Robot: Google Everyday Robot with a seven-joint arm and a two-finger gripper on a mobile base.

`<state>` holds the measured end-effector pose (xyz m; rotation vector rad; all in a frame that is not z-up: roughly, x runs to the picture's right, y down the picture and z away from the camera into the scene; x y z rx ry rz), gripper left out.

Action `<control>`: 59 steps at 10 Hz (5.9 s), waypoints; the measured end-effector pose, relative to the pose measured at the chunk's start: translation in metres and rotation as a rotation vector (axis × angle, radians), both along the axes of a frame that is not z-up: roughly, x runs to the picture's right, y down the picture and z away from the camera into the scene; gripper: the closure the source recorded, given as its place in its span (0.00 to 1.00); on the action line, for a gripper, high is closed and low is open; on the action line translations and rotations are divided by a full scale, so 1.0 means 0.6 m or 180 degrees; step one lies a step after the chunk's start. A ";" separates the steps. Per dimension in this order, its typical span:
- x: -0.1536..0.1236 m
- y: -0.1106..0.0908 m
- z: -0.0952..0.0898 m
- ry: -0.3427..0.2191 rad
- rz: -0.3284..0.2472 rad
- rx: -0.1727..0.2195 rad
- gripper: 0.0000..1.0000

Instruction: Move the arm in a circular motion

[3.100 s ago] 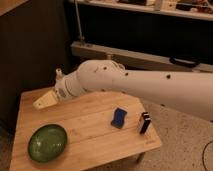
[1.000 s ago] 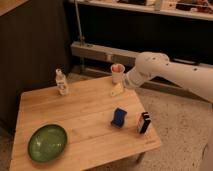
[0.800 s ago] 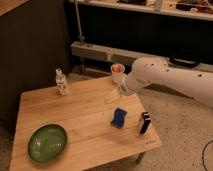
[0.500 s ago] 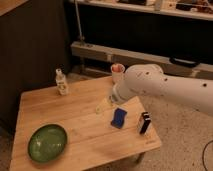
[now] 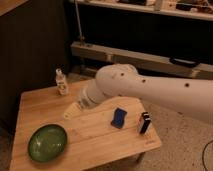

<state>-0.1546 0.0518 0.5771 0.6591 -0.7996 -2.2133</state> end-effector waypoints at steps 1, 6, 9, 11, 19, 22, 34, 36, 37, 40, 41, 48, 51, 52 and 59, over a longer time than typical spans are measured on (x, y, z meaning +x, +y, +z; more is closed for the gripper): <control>-0.039 -0.016 0.004 -0.0095 -0.0019 0.0005 0.20; -0.175 -0.134 0.092 -0.0178 0.0027 -0.0034 0.20; -0.171 -0.209 0.210 0.0122 0.0199 -0.0199 0.20; -0.135 -0.225 0.292 0.0400 0.0353 -0.0370 0.20; 0.176 -0.149 0.381 0.1244 0.0959 -0.0694 0.20; 0.282 -0.095 0.327 0.1424 0.1091 -0.0618 0.20; 0.119 -0.005 0.023 0.0364 0.0690 0.0094 0.20; 0.047 -0.049 0.027 0.0186 0.0634 0.0177 0.20; 0.006 -0.083 0.037 0.0091 0.0608 0.0232 0.20; -0.065 -0.176 0.084 0.0020 0.0592 0.0329 0.20; -0.067 -0.215 0.122 0.0062 0.0635 0.0324 0.20; 0.109 -0.293 0.330 0.0555 0.1127 0.0056 0.20; 0.254 -0.264 0.351 0.0822 0.1353 -0.0036 0.20; 0.284 -0.253 0.349 0.0871 0.1381 -0.0051 0.20; 0.418 -0.069 0.184 0.0948 0.1439 -0.0053 0.20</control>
